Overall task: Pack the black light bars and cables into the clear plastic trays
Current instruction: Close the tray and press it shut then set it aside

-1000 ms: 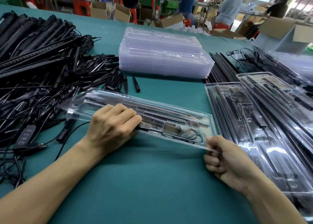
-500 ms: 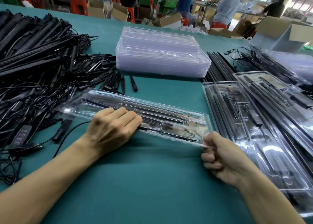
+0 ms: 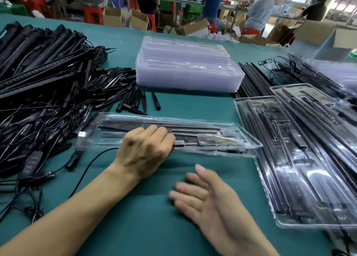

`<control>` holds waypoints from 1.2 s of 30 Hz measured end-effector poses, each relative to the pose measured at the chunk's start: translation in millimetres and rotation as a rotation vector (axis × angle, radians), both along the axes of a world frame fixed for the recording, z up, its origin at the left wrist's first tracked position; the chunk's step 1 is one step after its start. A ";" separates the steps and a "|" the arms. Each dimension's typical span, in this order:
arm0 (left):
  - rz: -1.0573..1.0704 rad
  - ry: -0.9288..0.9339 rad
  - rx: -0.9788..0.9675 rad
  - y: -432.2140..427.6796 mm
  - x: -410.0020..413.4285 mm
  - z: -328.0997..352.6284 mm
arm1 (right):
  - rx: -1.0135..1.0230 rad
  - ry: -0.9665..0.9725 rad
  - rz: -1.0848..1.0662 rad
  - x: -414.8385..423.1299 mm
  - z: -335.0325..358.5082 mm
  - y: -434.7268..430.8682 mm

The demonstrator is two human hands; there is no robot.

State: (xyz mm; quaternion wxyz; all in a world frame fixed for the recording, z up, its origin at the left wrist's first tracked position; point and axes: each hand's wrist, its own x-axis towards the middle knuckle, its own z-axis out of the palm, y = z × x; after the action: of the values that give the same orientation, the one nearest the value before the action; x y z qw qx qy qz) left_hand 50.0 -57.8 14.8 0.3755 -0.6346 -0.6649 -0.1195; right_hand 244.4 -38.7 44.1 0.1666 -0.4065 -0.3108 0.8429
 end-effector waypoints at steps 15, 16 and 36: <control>-0.242 -0.054 0.059 -5.7 18.5 10.0 | -0.054 -0.041 -0.371 -83.6 -5.5 29.9; -0.271 -0.061 0.041 -7.4 16.0 8.6 | -0.042 -0.062 -0.372 -84.3 -6.5 30.7; 0.071 -1.435 -0.251 -19.3 54.1 11.2 | -0.046 0.166 -0.505 -88.2 -9.5 45.2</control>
State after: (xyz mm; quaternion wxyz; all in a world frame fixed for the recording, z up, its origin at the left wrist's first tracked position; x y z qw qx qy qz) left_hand 104.1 -77.1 26.0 -0.2250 -0.4163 -0.7761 -0.4167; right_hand 156.1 6.6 34.6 0.3872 -0.4042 -0.1658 0.8119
